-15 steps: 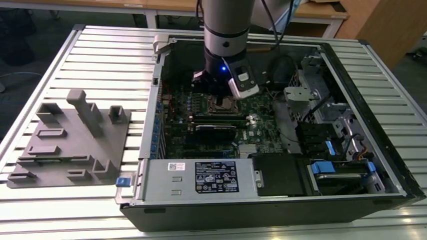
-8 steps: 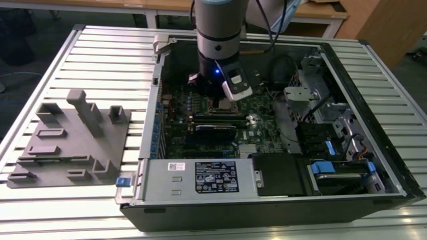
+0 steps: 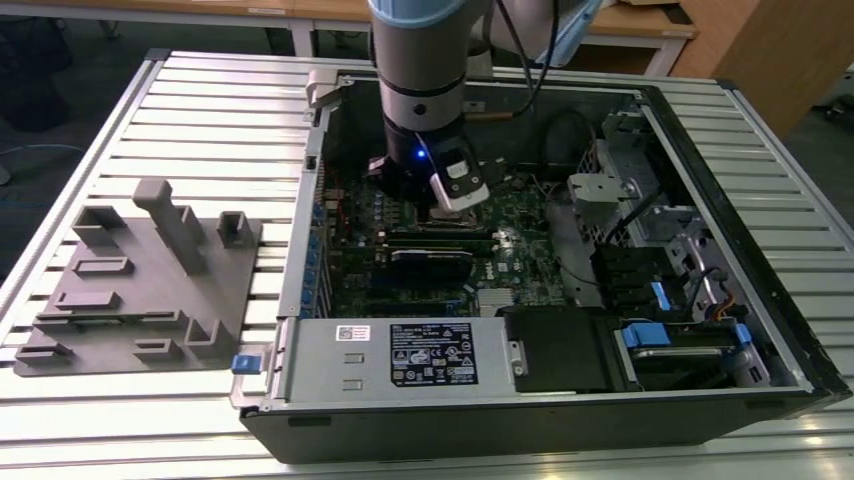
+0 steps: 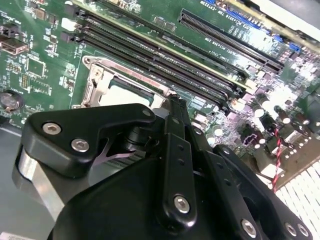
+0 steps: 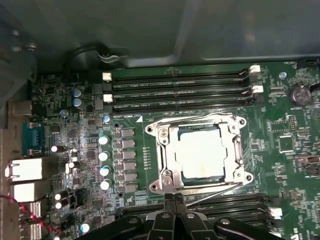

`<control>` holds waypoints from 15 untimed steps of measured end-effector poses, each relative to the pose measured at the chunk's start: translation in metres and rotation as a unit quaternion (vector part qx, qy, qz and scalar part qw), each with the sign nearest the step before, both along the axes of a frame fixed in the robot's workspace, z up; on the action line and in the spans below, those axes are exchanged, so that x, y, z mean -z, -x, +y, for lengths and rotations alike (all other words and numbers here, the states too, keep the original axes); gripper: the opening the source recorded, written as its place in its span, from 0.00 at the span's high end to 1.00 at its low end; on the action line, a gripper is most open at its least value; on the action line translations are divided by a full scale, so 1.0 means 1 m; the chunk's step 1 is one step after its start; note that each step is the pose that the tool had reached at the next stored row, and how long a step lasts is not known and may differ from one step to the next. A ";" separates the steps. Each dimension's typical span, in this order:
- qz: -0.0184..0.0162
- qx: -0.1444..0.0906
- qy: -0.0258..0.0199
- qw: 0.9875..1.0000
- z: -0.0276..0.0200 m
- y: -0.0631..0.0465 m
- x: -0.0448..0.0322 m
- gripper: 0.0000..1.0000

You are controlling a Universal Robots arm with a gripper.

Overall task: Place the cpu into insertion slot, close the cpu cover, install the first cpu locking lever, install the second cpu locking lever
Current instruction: 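Install the second cpu locking lever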

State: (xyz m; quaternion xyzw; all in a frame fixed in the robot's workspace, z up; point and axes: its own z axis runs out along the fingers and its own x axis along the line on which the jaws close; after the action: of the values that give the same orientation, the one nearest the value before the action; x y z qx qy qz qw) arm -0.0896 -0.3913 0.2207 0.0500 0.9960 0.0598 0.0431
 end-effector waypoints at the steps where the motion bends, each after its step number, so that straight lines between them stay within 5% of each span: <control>1: 0.000 0.001 0.000 1.000 0.0000 0.000 0.0018 0.89; 15: -0.002 0.004 0.000 1.000 0.0000 0.005 0.0139 0.89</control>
State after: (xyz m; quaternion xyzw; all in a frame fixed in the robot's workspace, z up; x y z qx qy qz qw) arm -0.0950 -0.3913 0.2067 0.0540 0.9957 0.0593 0.0457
